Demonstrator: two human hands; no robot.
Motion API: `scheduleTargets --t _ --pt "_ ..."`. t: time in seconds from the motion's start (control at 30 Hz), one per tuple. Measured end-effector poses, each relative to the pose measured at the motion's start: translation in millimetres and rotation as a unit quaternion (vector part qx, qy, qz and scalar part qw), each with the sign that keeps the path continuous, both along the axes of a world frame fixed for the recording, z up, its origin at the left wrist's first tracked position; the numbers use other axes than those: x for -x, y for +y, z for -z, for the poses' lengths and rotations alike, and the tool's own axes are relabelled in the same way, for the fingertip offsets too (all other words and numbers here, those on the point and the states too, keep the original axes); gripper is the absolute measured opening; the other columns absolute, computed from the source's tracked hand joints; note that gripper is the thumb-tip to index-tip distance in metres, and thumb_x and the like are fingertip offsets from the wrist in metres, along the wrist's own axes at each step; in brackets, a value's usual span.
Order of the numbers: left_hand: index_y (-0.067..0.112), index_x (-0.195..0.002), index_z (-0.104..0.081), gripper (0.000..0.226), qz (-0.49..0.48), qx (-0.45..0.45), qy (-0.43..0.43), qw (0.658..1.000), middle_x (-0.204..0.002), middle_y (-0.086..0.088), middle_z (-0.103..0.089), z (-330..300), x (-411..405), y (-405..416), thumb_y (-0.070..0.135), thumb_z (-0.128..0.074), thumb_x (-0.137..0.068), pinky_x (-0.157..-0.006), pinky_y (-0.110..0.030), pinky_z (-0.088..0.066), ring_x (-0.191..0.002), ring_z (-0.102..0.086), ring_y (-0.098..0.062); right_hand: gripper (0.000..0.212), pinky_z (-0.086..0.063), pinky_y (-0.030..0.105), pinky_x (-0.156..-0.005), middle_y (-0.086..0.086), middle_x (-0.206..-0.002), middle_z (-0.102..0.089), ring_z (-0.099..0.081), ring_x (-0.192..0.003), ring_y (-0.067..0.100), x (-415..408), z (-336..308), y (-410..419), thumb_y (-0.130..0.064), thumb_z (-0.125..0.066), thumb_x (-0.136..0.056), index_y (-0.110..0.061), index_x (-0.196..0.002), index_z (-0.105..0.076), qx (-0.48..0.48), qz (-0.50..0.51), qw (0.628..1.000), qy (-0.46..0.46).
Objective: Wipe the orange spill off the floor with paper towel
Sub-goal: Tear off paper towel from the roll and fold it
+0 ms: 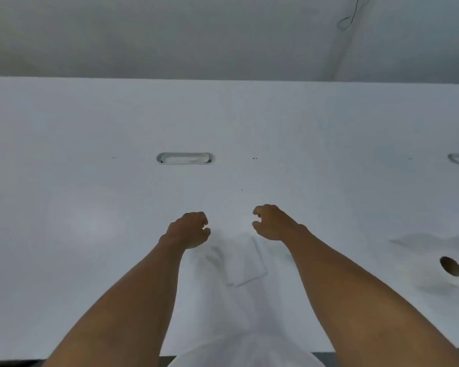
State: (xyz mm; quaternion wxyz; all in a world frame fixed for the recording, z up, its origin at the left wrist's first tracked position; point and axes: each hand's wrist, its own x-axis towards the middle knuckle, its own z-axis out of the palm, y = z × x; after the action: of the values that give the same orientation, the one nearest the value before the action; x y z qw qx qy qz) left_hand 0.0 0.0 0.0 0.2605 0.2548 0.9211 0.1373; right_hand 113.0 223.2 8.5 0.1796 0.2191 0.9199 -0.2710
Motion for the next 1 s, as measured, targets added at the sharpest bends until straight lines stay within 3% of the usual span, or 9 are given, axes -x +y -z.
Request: scheduleTargets --t 0.27,0.4,0.5,0.73,1.0 --pt "0.022 -0.142 -0.046 0.051 -0.011 0.024 -0.066 0.997 -0.144 -0.001 -0.049 35 -30 11 0.043 -0.055 -0.098 -0.108 -0.043 -0.043 -0.129 -0.052 -0.025 0.058 -0.041 0.037 -0.11 0.01 -0.146 -0.044 -0.046 -0.135 0.024 -24 36 -14 -0.023 -0.056 -0.097 -0.019 -0.152 -0.039 0.04 -0.001 0.997 -0.064" --pt "0.018 -0.15 -0.034 0.064 -0.018 0.02 -0.065 0.998 -0.15 -0.004 -0.038 48 -42 22 0.046 -0.057 -0.097 -0.102 -0.043 -0.045 -0.128 -0.055 -0.031 0.062 -0.041 0.038 -0.109 0.009 -0.145 -0.039 -0.047 -0.133 0.025 -24 45 -17 -0.02 -0.053 -0.097 -0.023 -0.155 -0.033 0.04 -0.039 0.995 -0.081" --pt "0.015 -0.149 -0.036 0.065 -0.009 0.018 -0.055 0.998 -0.148 -0.006 -0.037 55 -44 28 0.045 -0.06 -0.096 -0.099 -0.044 -0.048 -0.125 -0.055 -0.03 0.06 -0.045 0.038 -0.106 0.009 -0.145 -0.036 -0.053 -0.125 0.026 -17 50 -18 -0.018 -0.053 -0.098 -0.02 -0.155 -0.034 0.036 -0.054 0.996 -0.065" --pt "0.017 -0.135 -0.047 0.052 0.017 0.016 -0.04 0.999 -0.134 -0.003 -0.045 68 -46 38 0.043 -0.064 -0.093 -0.09 -0.039 -0.05 -0.118 -0.053 -0.025 0.056 -0.049 0.028 -0.092 0.0 -0.143 -0.037 -0.059 -0.112 0.023 -14 63 -20 -0.015 -0.062 -0.096 -0.017 -0.149 -0.043 0.02 -0.093 0.995 -0.039" --pt "0.019 -0.104 -0.057 0.014 0.026 0.023 -0.063 0.997 -0.101 0.002 -0.053 78 -41 40 0.029 -0.051 -0.098 -0.085 -0.037 -0.05 -0.099 -0.059 -0.023 0.044 -0.047 0.029 -0.078 0.002 -0.126 -0.045 -0.059 -0.093 0.022 -11 71 -25 -0.022 -0.059 -0.098 -0.028 -0.141 -0.049 -0.004 -0.089 0.996 -0.031"
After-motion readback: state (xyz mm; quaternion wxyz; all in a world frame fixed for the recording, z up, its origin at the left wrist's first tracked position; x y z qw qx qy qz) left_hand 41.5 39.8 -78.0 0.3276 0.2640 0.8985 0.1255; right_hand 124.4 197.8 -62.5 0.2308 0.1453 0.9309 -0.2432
